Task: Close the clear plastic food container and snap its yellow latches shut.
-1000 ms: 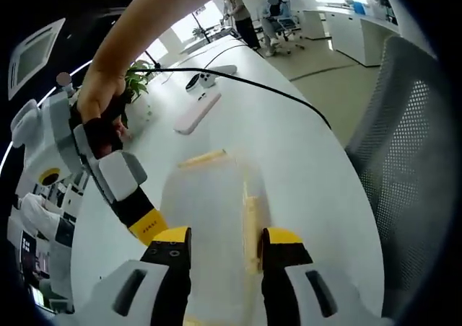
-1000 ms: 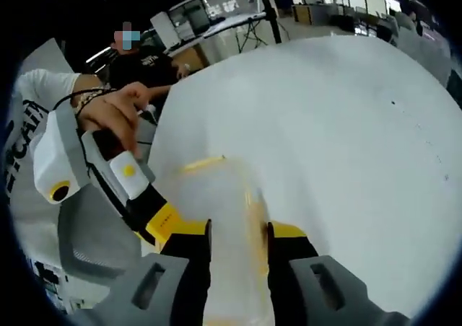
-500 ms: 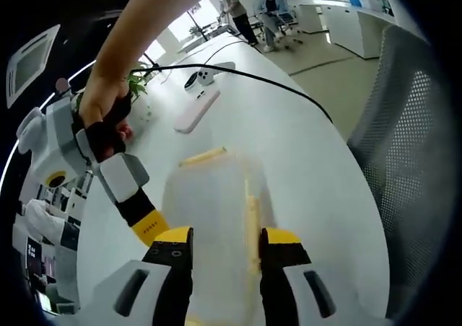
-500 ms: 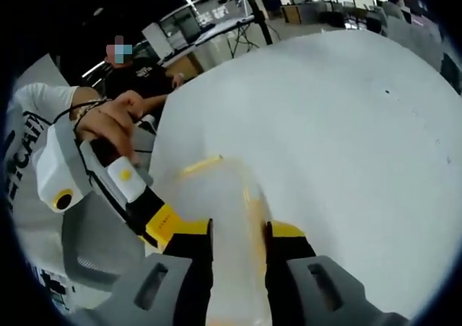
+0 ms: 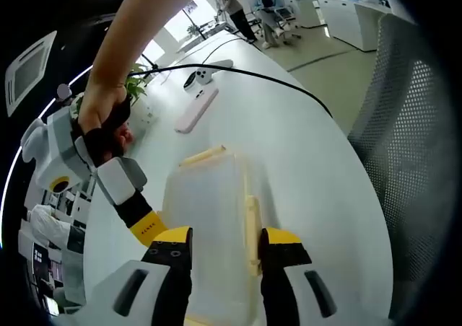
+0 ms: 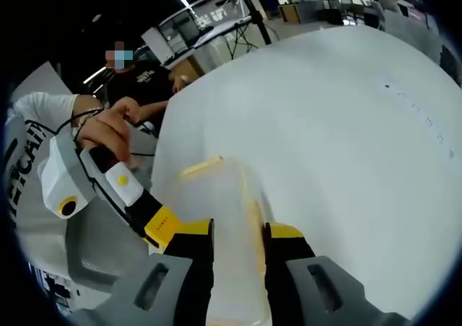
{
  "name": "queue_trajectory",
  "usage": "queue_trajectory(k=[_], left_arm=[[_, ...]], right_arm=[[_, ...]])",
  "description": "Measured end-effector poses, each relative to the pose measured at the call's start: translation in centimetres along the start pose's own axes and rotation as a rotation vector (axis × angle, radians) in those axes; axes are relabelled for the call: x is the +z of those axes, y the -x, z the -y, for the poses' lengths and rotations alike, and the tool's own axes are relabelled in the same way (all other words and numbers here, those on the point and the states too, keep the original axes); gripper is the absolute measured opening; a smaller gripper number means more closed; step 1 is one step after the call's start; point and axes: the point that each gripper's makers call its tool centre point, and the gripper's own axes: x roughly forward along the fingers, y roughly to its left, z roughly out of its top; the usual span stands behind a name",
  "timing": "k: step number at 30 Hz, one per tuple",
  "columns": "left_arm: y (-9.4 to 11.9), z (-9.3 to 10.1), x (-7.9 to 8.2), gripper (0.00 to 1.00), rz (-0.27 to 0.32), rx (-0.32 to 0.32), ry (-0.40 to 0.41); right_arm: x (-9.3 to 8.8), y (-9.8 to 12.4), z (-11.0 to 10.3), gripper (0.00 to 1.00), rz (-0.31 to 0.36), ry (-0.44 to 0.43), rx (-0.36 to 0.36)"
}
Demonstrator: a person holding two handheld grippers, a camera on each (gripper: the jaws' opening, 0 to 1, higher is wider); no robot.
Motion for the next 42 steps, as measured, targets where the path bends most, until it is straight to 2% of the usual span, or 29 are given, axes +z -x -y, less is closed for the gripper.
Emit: queue_trajectory(k=[7,8,10,12,14,15,17,19,22,24,26,29,33,37,42], left_arm=[[0.2,0.0,0.0,0.34,0.018,-0.013,-0.016],[0.2,0.1,-0.2,0.37,0.015,-0.019,-0.014],[0.2,0.4,-0.6,0.48,0.002,-0.044,0.005],[0.5,0.5,-0.7,0.54,0.008,-0.057,0.047],[1.0,-0.1,0.2,0.60,0.068,-0.037,0.082],[1.4,-0.4,0.7,0.62,0.095,-0.037,0.098],[2.0,-1.3,0.3,0.61,0.075,-0.019,0.120],[2.5,-2.1,-0.2,0.59,0.063,0.006,0.128],[3.0,-2.8,-1.1,0.62,0.041,0.019,0.141],[3.5,-3.0,-1.5,0.62,0.044,0.003,0.203],[3.8,-3.6,-2.6,0.62,0.005,-0.001,0.256],[4.0,-4.3,-2.8,0.67,0.011,-0.012,0.284],[4.4,-4.4,-2.8,0.73,0.018,-0.068,0.385],[4.6,-4.9,-3.2,0.80,0.010,-0.068,0.381],[4.5,-4.8,-4.2,0.93,-0.011,-0.096,0.377]], right_arm=[[0.4,0.2,-0.1,0.24,0.033,0.043,-0.034],[0.5,0.2,-0.2,0.24,0.043,0.066,-0.043],[0.6,0.3,-0.3,0.24,0.056,0.095,-0.059],[0.7,0.6,-0.1,0.22,0.065,0.120,-0.089],[0.9,0.9,0.4,0.19,0.084,0.125,-0.125],[1.1,1.4,0.9,0.20,0.104,0.116,-0.159],[1.1,2.2,0.6,0.28,0.133,0.096,-0.154],[1.4,3.1,0.7,0.30,0.172,0.116,-0.184],[0.8,4.3,0.3,0.47,0.167,0.124,-0.209],[0.4,4.7,0.0,0.53,0.169,0.129,-0.217],[-0.3,5.2,-0.2,0.55,0.151,0.140,-0.237],[-1.2,5.6,-0.8,0.60,0.138,0.135,-0.236],[-2.2,5.9,-1.4,0.71,0.116,0.149,-0.245],[-2.8,6.1,-1.8,0.78,0.105,0.156,-0.250],[-3.3,6.1,-2.1,0.88,0.093,0.173,-0.261]])
